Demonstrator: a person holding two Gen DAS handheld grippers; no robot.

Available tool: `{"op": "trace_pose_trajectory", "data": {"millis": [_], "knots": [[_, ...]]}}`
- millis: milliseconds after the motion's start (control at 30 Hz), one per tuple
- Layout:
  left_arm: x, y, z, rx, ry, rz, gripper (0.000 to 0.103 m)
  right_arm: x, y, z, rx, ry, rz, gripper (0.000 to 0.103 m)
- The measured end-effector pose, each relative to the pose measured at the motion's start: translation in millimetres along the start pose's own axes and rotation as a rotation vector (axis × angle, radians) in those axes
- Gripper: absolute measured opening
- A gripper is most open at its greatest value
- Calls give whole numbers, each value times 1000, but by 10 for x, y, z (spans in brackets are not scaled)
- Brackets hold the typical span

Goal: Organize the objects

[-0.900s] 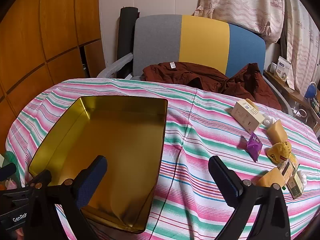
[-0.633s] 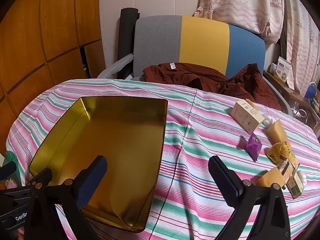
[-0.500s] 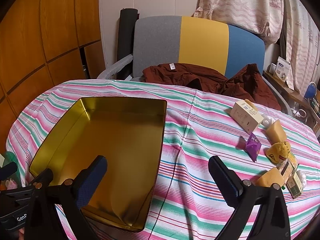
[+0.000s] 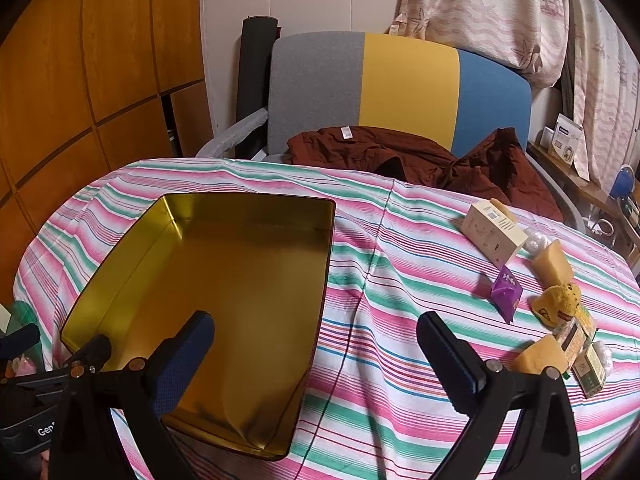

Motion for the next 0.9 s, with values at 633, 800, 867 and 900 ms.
{"op": "trace_pose_trajectory", "data": {"millis": [633, 800, 867, 900], "knots": [[858, 290, -139, 18, 214, 190, 103, 1530, 164, -364, 57, 145, 129, 102], [1198, 405, -257, 26, 356, 236, 103, 2239, 447, -491, 22, 189, 258, 96], [1319, 462, -292, 16, 421, 241, 103, 2459, 583, -523, -2, 196, 308, 95], [1378, 491, -306, 8, 457, 242, 103, 2573, 660, -538, -12, 197, 332, 93]]}}
Point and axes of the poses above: each gripper's, at about its wrist camera, not at the fingertips, and z roughly the way its jaws point, x to its right, y to its underside, the point moved 10 cm from there along z, roughly the way its jaws point, and after that the axes turned 7 degrees about z, right-handed, at the moved point
